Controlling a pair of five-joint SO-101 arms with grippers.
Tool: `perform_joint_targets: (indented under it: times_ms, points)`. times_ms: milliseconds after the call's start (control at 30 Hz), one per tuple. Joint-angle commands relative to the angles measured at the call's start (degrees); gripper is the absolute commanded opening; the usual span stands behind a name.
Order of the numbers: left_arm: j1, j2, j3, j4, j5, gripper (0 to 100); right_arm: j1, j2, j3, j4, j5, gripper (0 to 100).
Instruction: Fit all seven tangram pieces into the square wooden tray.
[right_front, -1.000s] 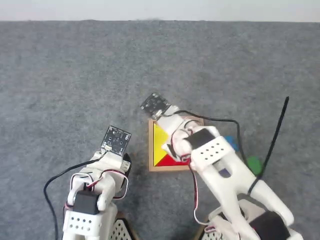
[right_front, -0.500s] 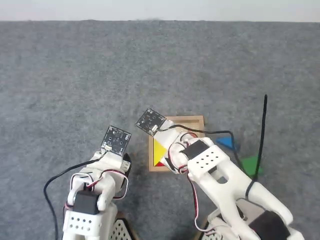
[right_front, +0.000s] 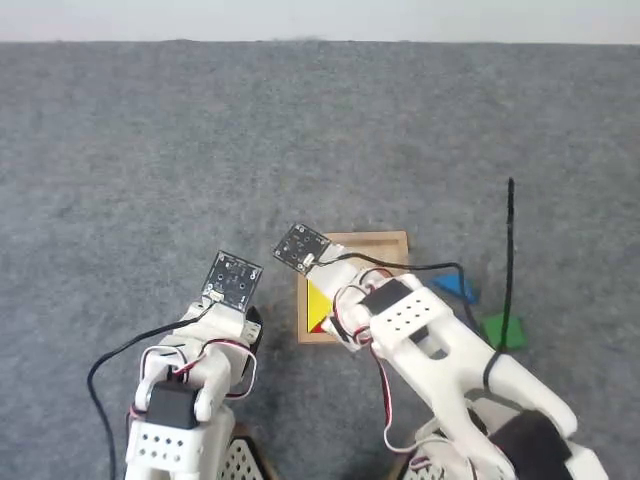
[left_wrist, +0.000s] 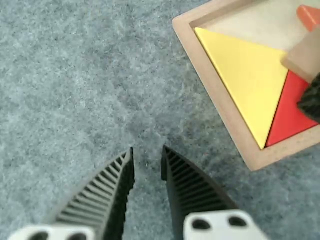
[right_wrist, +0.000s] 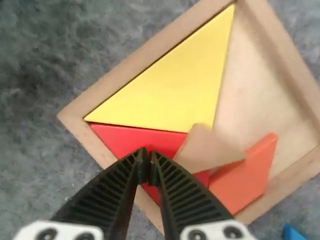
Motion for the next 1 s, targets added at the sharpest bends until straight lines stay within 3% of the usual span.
perform_joint_targets:
  times_ms: [0, 167, 967]
  points:
    - [0.1, -0.1, -0.4, 0.3, 0.4, 9, 4.4, 0.3, -1.8, -1.4, 1.8, 0.7]
    - [0.1, -0.1, -0.4, 0.3, 0.4, 9, 9.3, 0.1, -1.8, -1.5, 3.6, 0.7]
    - [0.1, -0.1, -0.4, 0.3, 0.4, 9, 9.1, 0.1, -1.5, -6.9, 3.8, 0.7]
